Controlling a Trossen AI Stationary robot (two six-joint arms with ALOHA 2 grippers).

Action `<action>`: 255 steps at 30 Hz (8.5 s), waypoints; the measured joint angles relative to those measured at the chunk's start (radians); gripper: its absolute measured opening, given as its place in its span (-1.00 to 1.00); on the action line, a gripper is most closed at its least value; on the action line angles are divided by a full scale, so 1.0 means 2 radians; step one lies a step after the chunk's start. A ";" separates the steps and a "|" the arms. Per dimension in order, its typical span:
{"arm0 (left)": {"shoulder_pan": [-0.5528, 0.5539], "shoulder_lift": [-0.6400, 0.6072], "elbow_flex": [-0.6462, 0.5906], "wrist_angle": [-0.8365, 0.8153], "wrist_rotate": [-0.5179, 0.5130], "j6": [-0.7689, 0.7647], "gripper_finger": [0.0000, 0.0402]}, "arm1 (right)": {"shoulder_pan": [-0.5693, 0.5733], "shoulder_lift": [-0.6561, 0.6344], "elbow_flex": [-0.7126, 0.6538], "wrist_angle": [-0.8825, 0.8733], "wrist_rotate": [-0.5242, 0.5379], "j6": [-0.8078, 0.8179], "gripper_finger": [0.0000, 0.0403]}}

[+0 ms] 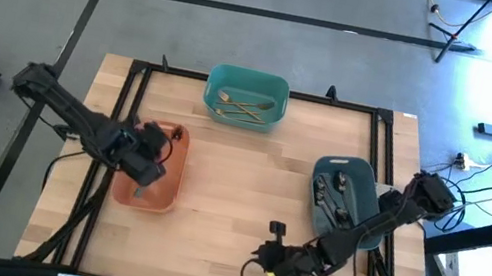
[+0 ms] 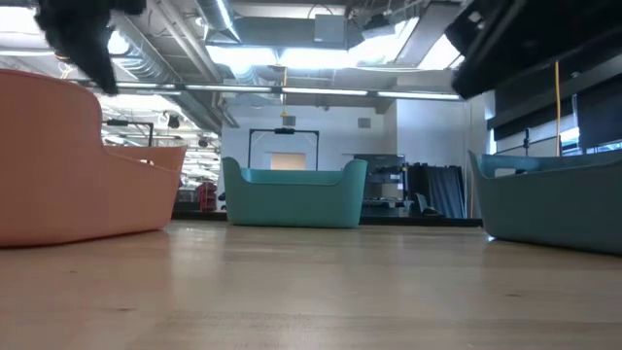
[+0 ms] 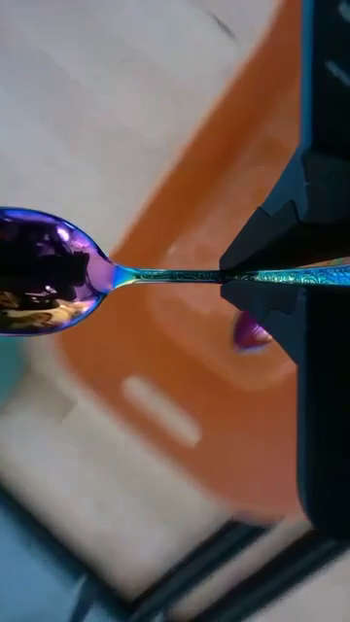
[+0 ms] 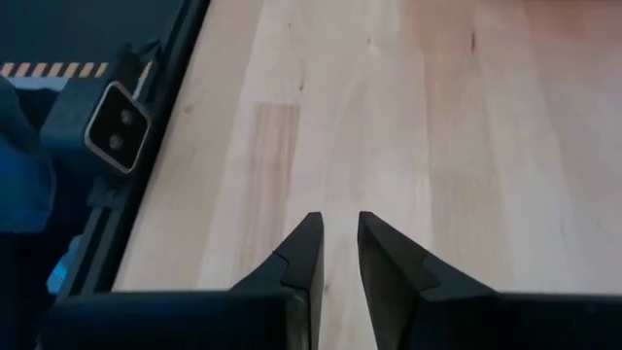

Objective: Sort silverware by color (type)
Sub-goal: Put the purple spoon into the orange bin

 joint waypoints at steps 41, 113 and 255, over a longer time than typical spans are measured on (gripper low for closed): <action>-0.090 0.000 -0.052 0.265 -0.046 0.105 -0.46 | 0.119 0.005 0.051 -0.131 -0.070 0.209 -0.70; -0.104 0.187 -0.123 0.879 -0.226 0.417 -0.46 | -0.043 0.007 0.017 0.057 0.352 -0.111 -1.00; 0.073 0.035 -0.122 0.755 0.022 0.662 -0.97 | -0.074 -0.042 0.022 -0.064 0.325 -0.138 -0.22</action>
